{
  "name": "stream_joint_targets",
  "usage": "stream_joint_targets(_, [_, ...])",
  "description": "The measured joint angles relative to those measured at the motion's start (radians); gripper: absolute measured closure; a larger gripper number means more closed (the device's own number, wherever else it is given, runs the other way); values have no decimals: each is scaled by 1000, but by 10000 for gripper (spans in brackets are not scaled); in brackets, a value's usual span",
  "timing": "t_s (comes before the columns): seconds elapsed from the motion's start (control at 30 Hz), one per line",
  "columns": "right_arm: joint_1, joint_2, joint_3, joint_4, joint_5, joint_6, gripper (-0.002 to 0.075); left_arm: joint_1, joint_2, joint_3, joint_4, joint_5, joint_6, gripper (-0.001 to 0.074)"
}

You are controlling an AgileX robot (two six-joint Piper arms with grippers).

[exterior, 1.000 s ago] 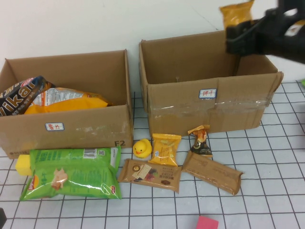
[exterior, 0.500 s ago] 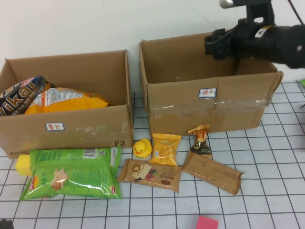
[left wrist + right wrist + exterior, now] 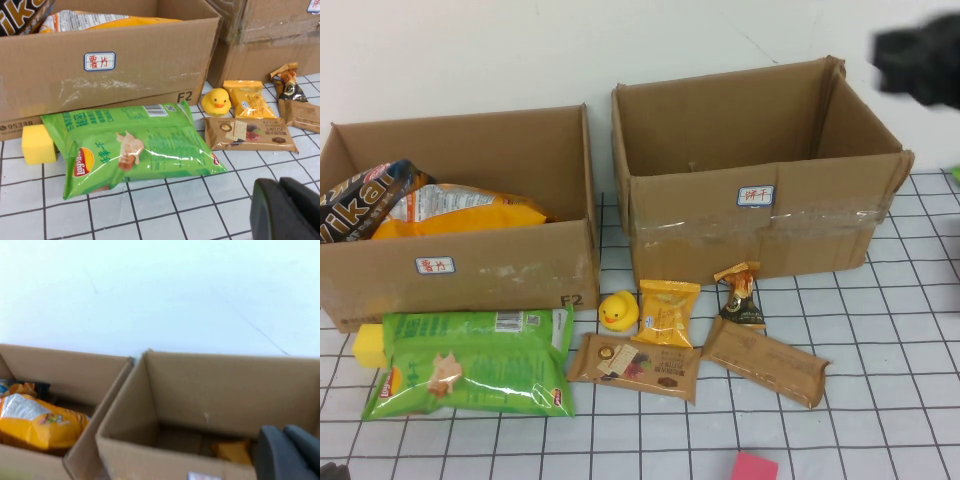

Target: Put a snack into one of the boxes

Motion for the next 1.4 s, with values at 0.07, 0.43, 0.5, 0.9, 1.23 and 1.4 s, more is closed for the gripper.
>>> stream_joint_targets(0.07, [0,-128,142,8,-59,-3,725,0,0,0,0,0,0,736])
stream_joint_targets(0.43, [0,-746,531,17,-26,-195,726,0,0,0,2,0,0,736])
stream_joint_targets(0.5, [0,-811,549,17,52,-208,726,0,0,0,2,0,0,736])
stream_joint_targets(0.9, [0,-985,572,9,555,-210,727,0,0,0,2,0,0,736])
stream_joint_targets(1.23, [0,-1007,730,3,379,-285,727,0,0,0,2,0,1,737])
stream_joint_targets(1.4, [0,-1007,845,-9,129,-285,727,0,0,0,2,0,1,737])
